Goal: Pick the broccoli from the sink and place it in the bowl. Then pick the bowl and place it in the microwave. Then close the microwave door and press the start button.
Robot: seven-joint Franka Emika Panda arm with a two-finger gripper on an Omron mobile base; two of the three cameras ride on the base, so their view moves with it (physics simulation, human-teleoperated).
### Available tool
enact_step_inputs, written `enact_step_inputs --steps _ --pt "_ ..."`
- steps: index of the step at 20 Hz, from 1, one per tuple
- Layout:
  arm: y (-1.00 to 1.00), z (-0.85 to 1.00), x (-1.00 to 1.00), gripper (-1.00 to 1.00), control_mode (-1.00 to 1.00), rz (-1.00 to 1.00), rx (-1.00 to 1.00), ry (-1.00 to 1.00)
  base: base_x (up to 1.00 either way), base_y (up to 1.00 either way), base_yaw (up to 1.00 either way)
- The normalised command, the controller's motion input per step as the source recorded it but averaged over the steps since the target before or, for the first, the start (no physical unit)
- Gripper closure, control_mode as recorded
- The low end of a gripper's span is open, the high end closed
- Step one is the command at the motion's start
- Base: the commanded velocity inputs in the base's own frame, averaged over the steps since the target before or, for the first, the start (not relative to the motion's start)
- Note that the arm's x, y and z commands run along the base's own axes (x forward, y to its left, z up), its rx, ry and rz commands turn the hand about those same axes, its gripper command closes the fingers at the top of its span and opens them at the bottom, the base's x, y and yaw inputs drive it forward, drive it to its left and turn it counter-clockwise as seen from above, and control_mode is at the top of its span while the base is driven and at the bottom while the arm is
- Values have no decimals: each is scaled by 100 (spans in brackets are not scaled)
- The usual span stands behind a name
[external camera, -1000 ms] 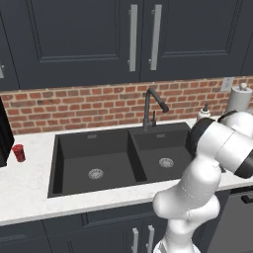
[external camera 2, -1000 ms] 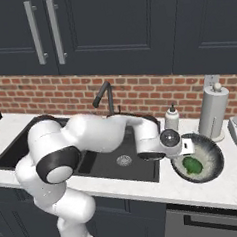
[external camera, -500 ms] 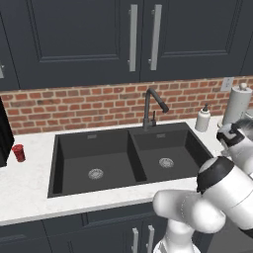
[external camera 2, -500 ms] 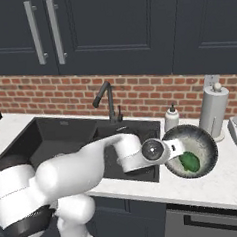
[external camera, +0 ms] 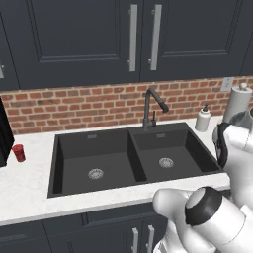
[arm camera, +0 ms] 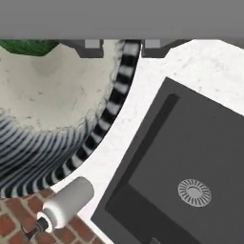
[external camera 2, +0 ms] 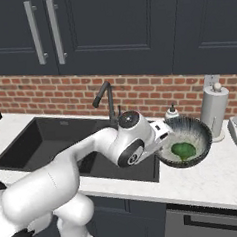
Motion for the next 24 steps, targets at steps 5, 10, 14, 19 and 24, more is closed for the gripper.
enact_step_inputs --steps 5,10,14,19,24 --pt "22 50 -54 100 -100 31 -2 9 0 0 0" --pt "44 43 -58 100 -100 39 -11 0 0 0 0" --pt "51 52 -47 100 -100 39 -13 0 0 0 0" --pt "55 43 -41 100 -100 37 -4 5 0 0 0" --pt "45 49 -29 100 -100 29 -1 12 0 0 0"
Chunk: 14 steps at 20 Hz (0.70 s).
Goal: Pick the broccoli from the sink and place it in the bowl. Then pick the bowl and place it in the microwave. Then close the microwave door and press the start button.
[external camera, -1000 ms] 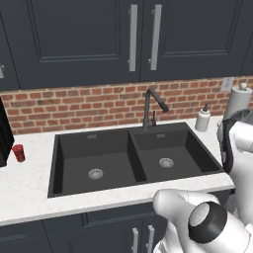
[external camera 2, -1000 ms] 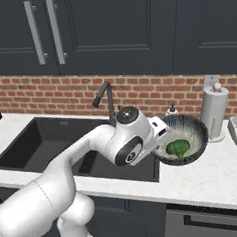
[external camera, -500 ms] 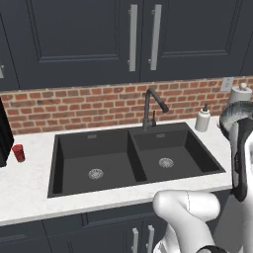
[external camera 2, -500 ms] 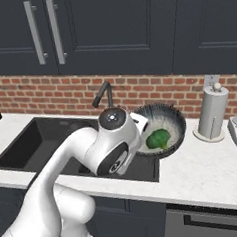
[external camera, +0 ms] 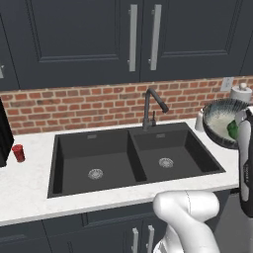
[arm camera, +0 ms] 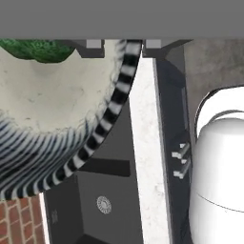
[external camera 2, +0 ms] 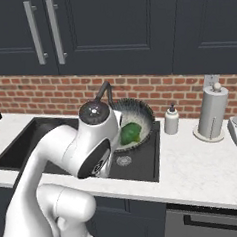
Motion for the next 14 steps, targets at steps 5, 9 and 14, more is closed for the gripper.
enact_step_inputs --steps 5,9,14 --pt "45 35 -19 100 -100 7 -1 9 0 0 0" --pt "47 26 -17 100 -100 0 -4 0 0 0 0" --pt "39 25 -15 100 -100 0 -3 -3 0 0 0"
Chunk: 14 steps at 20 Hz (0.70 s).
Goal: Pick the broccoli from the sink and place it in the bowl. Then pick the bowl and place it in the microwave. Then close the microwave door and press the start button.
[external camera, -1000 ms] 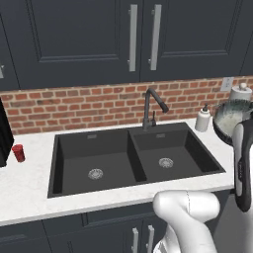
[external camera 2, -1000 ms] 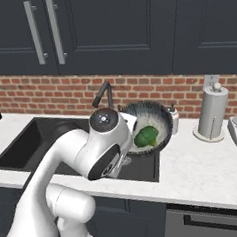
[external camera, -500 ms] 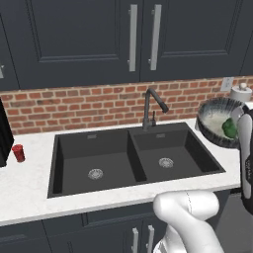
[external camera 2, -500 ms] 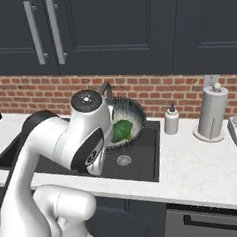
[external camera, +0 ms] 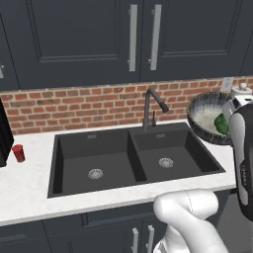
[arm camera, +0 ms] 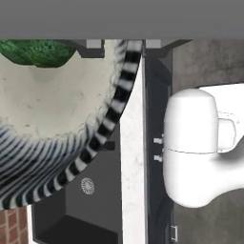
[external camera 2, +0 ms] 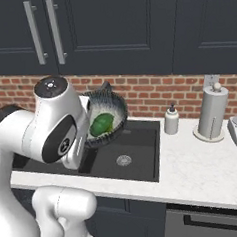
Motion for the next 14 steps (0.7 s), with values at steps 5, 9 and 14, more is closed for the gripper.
enact_step_inputs --steps 5,9,14 --pt "50 27 -3 100 -100 0 0 1 0 0 0" --pt "50 23 2 100 -100 1 -4 5 0 0 0" --pt "36 23 0 100 -100 2 -2 0 0 0 0"
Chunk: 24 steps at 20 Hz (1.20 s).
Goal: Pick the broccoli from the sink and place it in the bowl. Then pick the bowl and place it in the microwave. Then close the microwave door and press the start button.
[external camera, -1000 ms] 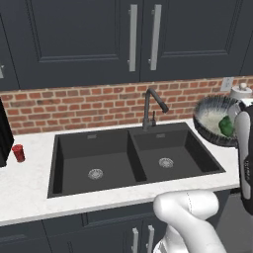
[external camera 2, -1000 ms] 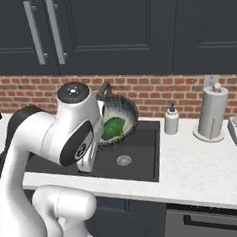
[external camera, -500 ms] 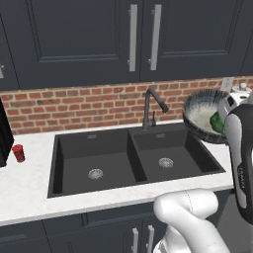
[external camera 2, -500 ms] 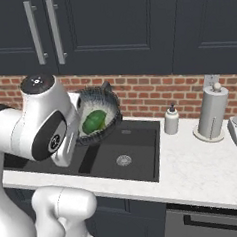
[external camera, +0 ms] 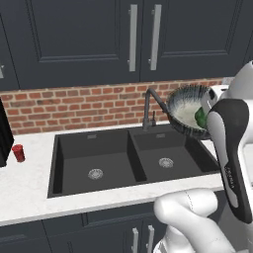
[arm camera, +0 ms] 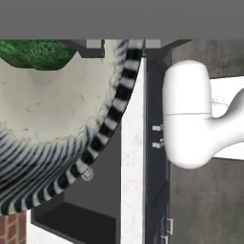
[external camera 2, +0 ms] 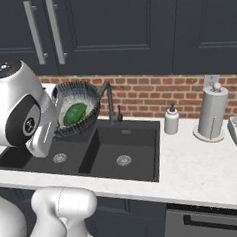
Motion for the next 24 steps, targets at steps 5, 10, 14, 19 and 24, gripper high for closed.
enact_step_inputs --steps 5,10,14,19,24 --pt "32 21 0 100 -100 2 -4 0 0 0 0" --pt "3 3 -2 100 100 0 0 0 -26 5 0" --pt "0 0 0 100 100 0 0 0 -39 0 0" --pt "0 0 0 100 100 0 0 0 -53 -15 -19" --pt "0 0 0 100 100 0 0 0 -28 -10 -66"
